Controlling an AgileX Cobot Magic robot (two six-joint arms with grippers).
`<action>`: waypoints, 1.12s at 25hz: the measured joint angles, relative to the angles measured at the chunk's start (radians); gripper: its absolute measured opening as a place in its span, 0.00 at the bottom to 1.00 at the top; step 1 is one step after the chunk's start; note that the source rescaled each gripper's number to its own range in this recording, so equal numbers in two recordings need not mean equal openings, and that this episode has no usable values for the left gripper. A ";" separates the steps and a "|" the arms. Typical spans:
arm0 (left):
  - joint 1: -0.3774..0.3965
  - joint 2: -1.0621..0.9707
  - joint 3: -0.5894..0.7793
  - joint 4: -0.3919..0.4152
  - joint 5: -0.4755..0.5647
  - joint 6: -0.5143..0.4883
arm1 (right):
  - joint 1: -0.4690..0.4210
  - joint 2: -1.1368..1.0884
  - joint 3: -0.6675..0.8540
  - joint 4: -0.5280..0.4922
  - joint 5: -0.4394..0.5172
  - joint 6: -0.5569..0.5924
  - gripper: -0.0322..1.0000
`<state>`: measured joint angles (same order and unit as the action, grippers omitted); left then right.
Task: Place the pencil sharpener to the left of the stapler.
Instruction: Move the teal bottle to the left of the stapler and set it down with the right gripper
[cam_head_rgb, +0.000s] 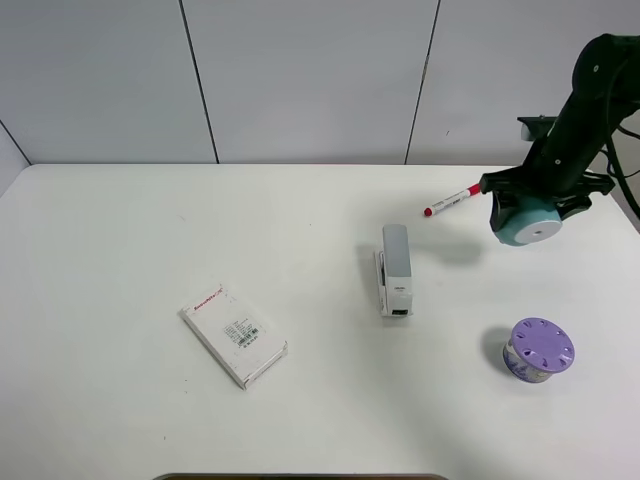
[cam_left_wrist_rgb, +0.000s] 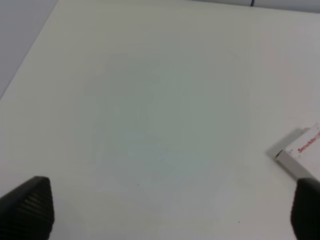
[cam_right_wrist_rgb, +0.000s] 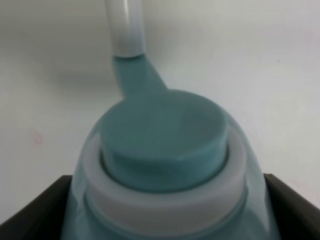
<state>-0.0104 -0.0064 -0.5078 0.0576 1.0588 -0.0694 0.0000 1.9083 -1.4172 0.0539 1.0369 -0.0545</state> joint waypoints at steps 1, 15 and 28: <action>0.000 0.000 0.000 0.000 0.000 0.000 | 0.000 -0.008 -0.012 0.011 0.005 0.000 0.03; 0.000 0.000 0.000 0.000 0.000 0.000 | 0.210 -0.032 -0.235 0.021 0.075 0.000 0.03; 0.000 0.000 0.000 0.000 0.000 0.000 | 0.475 -0.018 -0.244 0.021 0.039 0.000 0.03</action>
<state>-0.0104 -0.0064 -0.5078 0.0576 1.0588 -0.0694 0.4751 1.8904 -1.6608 0.0751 1.0757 -0.0545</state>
